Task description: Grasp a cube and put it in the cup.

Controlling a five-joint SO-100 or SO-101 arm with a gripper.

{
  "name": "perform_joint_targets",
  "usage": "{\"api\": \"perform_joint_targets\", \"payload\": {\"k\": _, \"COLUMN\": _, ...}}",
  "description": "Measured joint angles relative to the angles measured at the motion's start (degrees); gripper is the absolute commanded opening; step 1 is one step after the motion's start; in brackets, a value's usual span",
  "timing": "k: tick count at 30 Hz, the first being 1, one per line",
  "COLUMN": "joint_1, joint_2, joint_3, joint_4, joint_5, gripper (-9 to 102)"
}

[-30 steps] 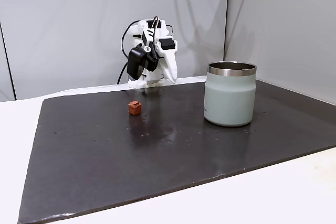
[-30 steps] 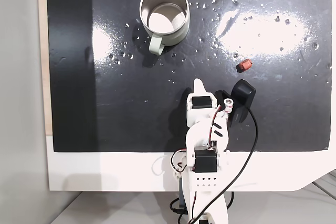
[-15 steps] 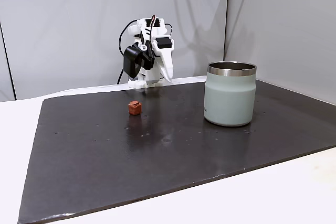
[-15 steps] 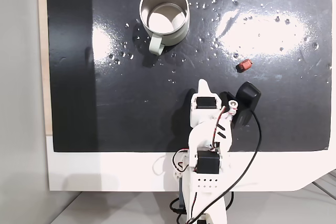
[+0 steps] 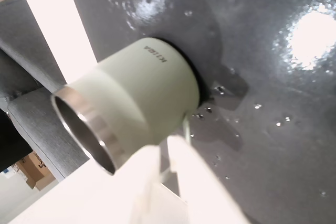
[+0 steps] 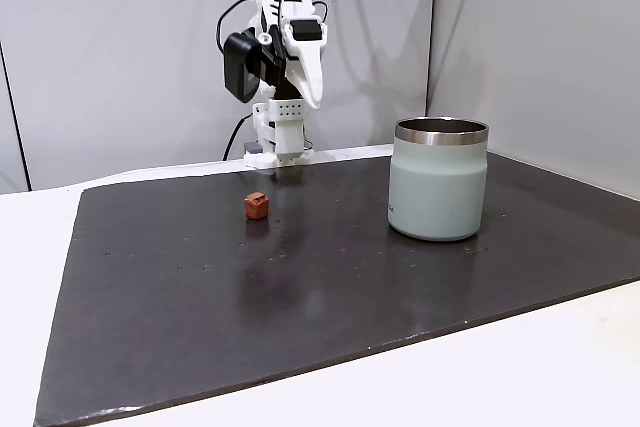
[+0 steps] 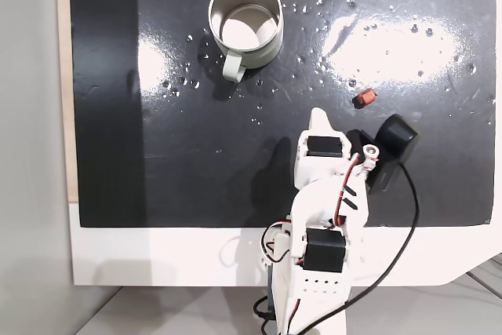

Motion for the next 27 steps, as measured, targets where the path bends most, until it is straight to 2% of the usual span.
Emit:
{"api": "perform_joint_targets", "payload": {"k": 11, "joint_1": -0.18, "joint_2": -16.08, "joint_3": -21.8, "joint_4": 14.41, "joint_5": -6.42, "gripper": 0}}
{"api": "perform_joint_targets", "payload": {"k": 21, "joint_1": 4.57, "joint_2": -27.6, "joint_3": -35.42, "joint_4": 22.32, "joint_5": -16.52, "gripper": 0}}
{"api": "perform_joint_targets", "payload": {"k": 27, "joint_1": 10.28, "joint_2": -36.12, "joint_3": -40.34, "joint_4": 24.08, "joint_5": -22.85, "gripper": 0}}
